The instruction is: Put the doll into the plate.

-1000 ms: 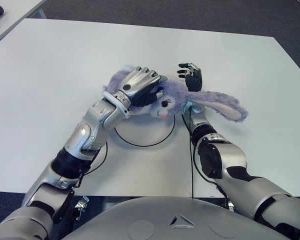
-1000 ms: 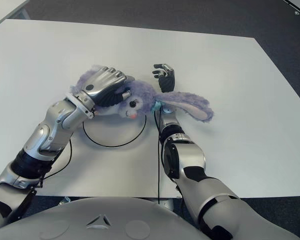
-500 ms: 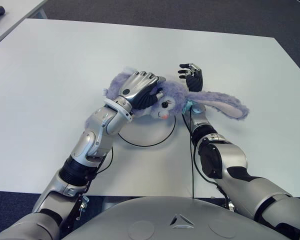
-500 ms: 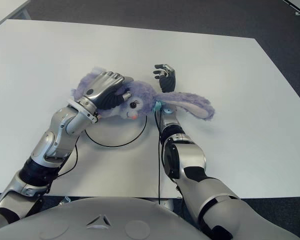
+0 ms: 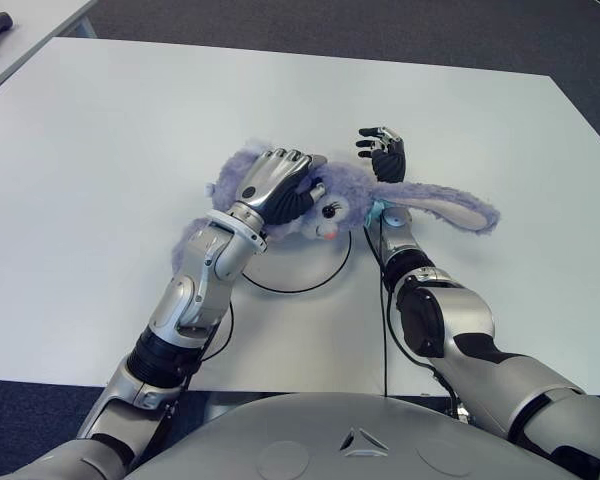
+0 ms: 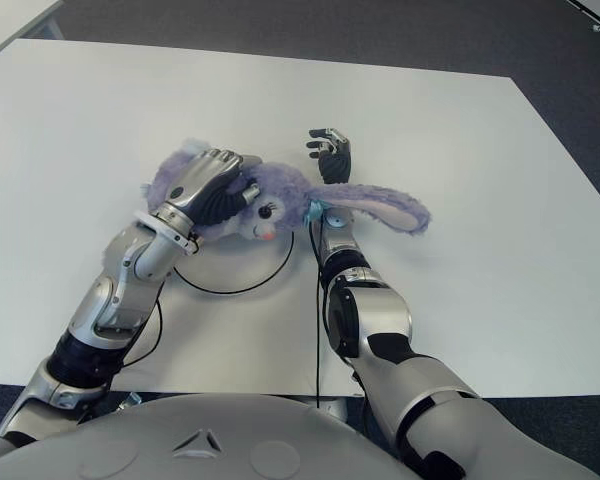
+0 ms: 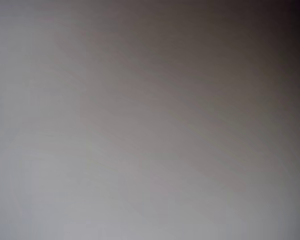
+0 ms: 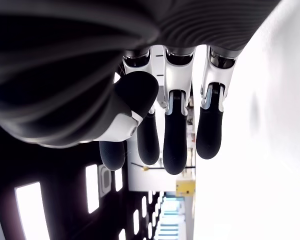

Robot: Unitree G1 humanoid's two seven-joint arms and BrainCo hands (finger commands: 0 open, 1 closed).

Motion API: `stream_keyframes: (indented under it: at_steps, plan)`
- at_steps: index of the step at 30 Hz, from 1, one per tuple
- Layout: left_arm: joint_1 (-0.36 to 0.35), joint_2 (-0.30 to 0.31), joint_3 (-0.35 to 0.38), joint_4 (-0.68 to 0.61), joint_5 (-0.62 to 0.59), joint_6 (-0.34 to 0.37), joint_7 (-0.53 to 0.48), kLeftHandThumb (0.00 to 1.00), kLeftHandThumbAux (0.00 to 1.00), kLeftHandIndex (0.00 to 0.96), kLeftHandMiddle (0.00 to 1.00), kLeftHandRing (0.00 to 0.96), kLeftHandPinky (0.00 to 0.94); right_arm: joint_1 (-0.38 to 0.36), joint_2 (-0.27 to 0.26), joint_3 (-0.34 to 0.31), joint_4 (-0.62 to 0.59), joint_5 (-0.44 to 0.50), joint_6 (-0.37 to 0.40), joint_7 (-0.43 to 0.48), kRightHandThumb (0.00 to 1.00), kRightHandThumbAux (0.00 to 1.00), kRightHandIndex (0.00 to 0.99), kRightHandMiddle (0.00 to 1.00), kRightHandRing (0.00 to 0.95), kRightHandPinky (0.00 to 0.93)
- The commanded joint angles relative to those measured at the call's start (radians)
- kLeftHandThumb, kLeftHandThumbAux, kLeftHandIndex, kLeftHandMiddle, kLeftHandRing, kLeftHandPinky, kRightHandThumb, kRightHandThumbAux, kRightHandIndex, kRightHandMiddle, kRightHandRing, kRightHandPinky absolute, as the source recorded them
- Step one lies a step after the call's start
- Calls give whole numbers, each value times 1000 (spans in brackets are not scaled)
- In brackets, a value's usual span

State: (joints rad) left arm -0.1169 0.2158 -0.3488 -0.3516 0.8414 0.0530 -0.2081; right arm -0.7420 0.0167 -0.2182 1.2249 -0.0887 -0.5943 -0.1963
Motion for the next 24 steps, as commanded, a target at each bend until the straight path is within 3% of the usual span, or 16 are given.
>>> stream_keyframes:
  at_steps: [1, 7, 14, 19, 20, 22, 23, 24]
  plan:
    - [118, -24, -20, 46, -48, 37, 9, 746, 693, 443, 820, 828, 825, 221, 39, -9, 121, 13, 69, 6, 1000, 687, 436, 364, 435, 435]
    - [161, -21, -30, 31, -25, 0, 68, 742, 693, 443, 812, 821, 819, 221, 39, -4, 121, 7, 69, 0, 1000, 688, 437, 364, 435, 432]
    - [225, 11, -44, -3, -7, -80, 137, 699, 695, 435, 737, 730, 667, 220, 41, 1, 120, 2, 68, -8, 1000, 690, 436, 361, 447, 399]
    - [261, 39, -42, -58, -14, -110, 121, 685, 703, 425, 711, 687, 643, 219, 41, 4, 120, 0, 72, -12, 1000, 689, 436, 358, 439, 415]
    - [269, 45, -38, -78, -19, -110, 107, 348, 554, 395, 693, 669, 625, 219, 41, 5, 120, -1, 73, -13, 1000, 689, 436, 358, 434, 423]
    - [282, 55, -30, -120, -29, -103, 74, 227, 508, 361, 677, 653, 604, 218, 41, 7, 120, -3, 74, -16, 1000, 689, 436, 358, 432, 426]
    - [290, 61, -27, -138, -34, -97, 57, 217, 504, 356, 675, 650, 601, 217, 40, 8, 120, -4, 74, -19, 1000, 689, 436, 358, 432, 426]
    - [296, 65, -26, -151, -36, -92, 45, 173, 492, 307, 600, 582, 537, 217, 40, 10, 119, -5, 74, -20, 1000, 689, 435, 357, 432, 425]
